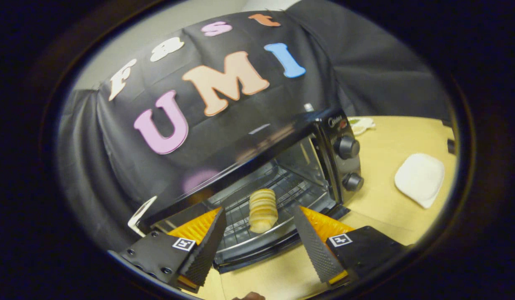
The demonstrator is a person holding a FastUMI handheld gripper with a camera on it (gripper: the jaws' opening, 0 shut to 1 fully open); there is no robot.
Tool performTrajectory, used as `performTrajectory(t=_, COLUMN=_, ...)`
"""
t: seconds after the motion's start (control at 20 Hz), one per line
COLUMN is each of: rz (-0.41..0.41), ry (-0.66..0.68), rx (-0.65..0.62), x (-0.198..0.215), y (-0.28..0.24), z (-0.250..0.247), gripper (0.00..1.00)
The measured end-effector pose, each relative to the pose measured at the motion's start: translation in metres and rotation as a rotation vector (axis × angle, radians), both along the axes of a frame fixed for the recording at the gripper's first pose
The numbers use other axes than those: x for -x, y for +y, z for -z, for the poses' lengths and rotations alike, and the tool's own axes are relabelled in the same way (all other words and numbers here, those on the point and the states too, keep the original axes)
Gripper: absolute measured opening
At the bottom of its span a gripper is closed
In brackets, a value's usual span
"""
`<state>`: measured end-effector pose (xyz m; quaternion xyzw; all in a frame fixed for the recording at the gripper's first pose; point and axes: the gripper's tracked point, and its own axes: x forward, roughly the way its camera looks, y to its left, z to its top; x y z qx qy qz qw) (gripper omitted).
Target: Open the toaster oven, put the food inside, and close the toaster oven door.
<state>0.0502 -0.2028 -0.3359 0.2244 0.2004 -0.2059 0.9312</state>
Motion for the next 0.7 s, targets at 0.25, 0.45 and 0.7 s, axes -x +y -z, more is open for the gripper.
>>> performTrajectory(t=0.25, rz=-0.136, ry=0.108, rx=0.149, x=0.052, y=0.017, z=-0.026, gripper=1.00)
performTrajectory(t=0.45, rz=-0.183, ry=0.100, rx=0.173, x=0.090, y=0.034, z=-0.034, gripper=1.00)
performTrajectory(t=0.7, rz=-0.234, ry=0.174, rx=0.235, x=0.139, y=0.046, z=-0.016, gripper=0.99)
